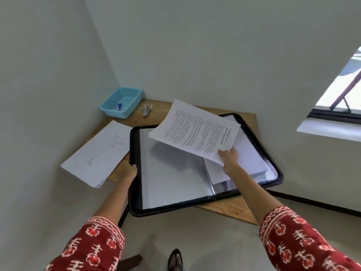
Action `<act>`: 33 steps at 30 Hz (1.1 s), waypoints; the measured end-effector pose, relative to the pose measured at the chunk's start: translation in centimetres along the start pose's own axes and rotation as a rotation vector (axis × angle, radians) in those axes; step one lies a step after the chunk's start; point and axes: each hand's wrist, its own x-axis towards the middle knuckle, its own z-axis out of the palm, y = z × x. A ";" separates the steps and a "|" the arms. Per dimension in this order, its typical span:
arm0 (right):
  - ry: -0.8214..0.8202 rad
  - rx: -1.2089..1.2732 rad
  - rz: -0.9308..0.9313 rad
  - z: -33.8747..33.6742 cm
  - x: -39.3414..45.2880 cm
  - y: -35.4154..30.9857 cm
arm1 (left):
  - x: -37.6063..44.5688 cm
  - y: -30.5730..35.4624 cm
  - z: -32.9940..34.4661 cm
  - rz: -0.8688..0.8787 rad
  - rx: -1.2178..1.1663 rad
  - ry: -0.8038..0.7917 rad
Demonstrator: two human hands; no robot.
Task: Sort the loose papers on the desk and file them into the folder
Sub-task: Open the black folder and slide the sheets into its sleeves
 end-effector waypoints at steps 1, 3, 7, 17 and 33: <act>0.021 0.018 -0.002 -0.2 0.2 0.0 | 0.4 -0.4 0.5 0.033 0.036 -0.002; 0.069 0.049 0.006 -0.8 0.7 0.3 | 0.2 -0.5 1.9 0.066 0.080 -0.022; 0.128 0.063 0.007 -1.3 1.2 0.6 | -1.2 0.0 4.0 0.277 0.315 -0.013; 0.155 0.065 -0.015 -0.7 0.6 1.1 | -3.4 -1.1 1.9 0.474 0.567 -0.676; 0.244 0.131 -0.028 -6.1 0.4 0.1 | -5.5 0.9 4.7 0.477 -0.123 0.003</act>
